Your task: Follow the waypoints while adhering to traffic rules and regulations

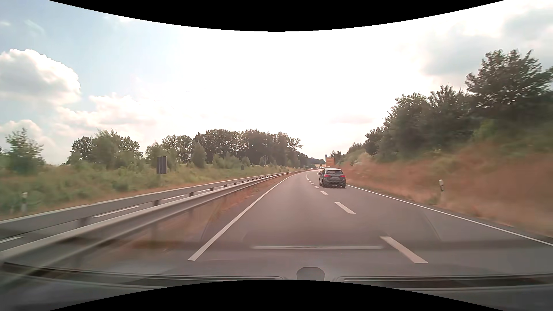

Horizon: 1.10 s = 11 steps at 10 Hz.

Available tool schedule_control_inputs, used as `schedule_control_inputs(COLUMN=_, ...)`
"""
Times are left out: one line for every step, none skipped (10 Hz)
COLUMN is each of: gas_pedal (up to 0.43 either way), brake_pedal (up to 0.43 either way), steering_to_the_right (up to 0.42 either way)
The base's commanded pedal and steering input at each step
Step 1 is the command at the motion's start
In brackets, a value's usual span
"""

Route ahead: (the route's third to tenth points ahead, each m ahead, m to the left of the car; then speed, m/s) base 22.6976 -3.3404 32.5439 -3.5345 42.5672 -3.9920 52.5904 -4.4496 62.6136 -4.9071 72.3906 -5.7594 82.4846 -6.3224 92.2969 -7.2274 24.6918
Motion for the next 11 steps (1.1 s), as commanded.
schedule_control_inputs(gas_pedal=0.512, brake_pedal=0.0, steering_to_the_right=0.005)
schedule_control_inputs(gas_pedal=0.512, brake_pedal=0.0, steering_to_the_right=0.006)
schedule_control_inputs(gas_pedal=0.512, brake_pedal=0.0, steering_to_the_right=0.006)
schedule_control_inputs(gas_pedal=0.512, brake_pedal=0.0, steering_to_the_right=0.006)
schedule_control_inputs(gas_pedal=0.512, brake_pedal=0.0, steering_to_the_right=0.006)
schedule_control_inputs(gas_pedal=0.469, brake_pedal=0.0, steering_to_the_right=0.006)
schedule_control_inputs(gas_pedal=0.429, brake_pedal=0.0, steering_to_the_right=0.006)
schedule_control_inputs(gas_pedal=0.409, brake_pedal=0.0, steering_to_the_right=0.006)
schedule_control_inputs(gas_pedal=0.398, brake_pedal=0.0, steering_to_the_right=0.006)
schedule_control_inputs(gas_pedal=0.398, brake_pedal=0.0, steering_to_the_right=0.006)
schedule_control_inputs(gas_pedal=0.39, brake_pedal=0.0, steering_to_the_right=0.005)
